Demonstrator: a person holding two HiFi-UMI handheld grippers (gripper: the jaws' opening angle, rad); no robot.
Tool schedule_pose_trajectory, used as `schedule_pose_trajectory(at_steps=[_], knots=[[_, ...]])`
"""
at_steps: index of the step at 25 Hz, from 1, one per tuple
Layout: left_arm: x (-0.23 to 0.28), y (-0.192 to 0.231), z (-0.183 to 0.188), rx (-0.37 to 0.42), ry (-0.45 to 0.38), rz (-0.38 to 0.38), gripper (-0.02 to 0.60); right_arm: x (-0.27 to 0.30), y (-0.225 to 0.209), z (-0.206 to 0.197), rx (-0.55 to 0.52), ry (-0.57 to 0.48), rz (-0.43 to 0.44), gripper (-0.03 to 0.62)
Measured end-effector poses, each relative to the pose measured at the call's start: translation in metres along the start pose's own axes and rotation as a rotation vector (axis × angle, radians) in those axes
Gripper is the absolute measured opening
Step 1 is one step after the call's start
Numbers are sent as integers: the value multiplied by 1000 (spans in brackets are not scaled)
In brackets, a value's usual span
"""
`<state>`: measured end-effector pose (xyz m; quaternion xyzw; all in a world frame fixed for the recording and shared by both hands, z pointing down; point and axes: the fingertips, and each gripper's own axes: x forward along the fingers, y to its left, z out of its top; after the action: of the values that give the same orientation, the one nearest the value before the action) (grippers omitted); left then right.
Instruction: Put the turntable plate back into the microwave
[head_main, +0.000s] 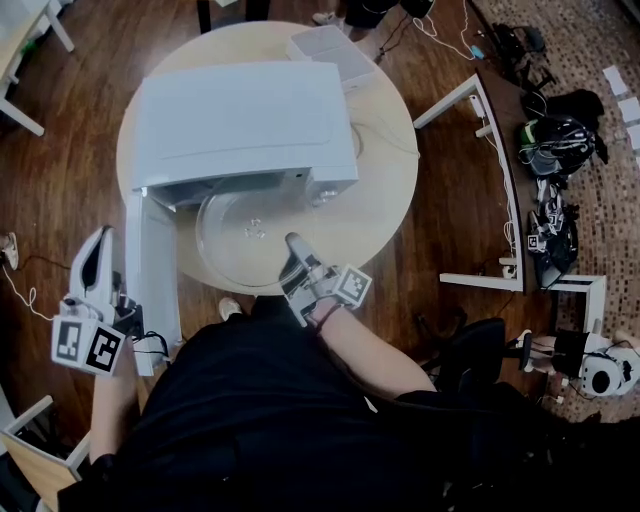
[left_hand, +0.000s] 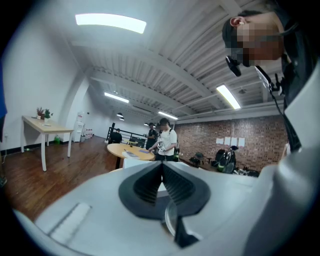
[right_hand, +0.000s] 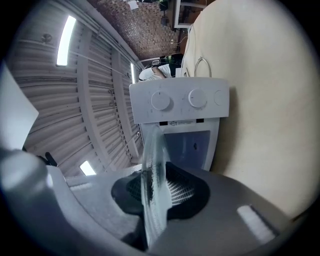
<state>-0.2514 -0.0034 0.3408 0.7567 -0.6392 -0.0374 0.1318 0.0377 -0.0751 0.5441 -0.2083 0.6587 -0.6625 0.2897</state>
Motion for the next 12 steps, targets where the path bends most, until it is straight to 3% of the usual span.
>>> schedule_pose_trajectory(at_steps=[12], knots=[[-4,-6,-2,13,-14,13,-3,13,-4,-7,7,71,-9,46]])
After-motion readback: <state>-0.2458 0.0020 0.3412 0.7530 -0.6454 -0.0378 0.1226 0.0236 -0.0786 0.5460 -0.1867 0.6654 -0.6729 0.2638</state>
